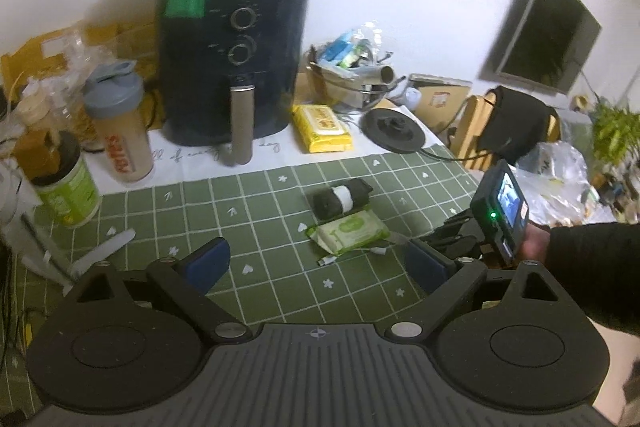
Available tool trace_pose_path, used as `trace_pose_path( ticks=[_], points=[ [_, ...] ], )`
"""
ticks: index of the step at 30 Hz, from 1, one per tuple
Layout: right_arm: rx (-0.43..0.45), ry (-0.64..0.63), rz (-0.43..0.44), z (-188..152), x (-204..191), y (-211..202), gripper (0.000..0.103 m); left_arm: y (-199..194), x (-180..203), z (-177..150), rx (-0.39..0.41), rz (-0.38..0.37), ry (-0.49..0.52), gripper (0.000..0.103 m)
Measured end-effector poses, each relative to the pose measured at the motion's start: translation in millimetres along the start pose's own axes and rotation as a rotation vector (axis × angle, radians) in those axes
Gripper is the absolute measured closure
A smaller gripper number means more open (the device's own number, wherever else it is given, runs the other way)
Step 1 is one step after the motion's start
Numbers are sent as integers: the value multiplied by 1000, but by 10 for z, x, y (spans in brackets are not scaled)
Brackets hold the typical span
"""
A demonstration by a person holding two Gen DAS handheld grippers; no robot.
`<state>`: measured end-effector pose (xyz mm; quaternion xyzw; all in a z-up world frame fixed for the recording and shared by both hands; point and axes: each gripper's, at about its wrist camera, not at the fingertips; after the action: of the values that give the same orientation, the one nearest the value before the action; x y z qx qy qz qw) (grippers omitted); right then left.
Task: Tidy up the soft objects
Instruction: 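Grasp the white plastic strip with the right gripper, then grasp and lift the green wipes pack with the left gripper while the right holds the white strip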
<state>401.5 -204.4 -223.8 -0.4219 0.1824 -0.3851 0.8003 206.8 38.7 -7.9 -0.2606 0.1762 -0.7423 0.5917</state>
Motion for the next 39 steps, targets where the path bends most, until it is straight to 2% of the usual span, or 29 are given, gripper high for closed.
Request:
trace_pose_path(
  ticks=[9, 17, 29, 39],
  points=[
    [8, 40, 6, -179, -68, -248, 100, 219, 46, 125, -14, -66, 97, 7],
    [-6, 97, -36, -505, -53, -464, 100, 450, 104, 170, -26, -138, 161, 7],
    [102, 255, -68, -637, 7, -936, 100, 981, 199, 15, -123, -242, 305, 8],
    [198, 407, -112, -690, 67, -1396, 100, 1635, 253, -197, -195, -318, 414, 8]
  ],
)
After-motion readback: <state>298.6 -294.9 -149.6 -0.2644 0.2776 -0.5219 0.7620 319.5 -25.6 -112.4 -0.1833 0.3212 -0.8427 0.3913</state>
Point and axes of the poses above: each gripper's, at about its wrist camera, not at the fingertips, and y roughly the way its jaws point, x to its right, z to its top, and after that the axes turned 12 degrees about x, right-handed
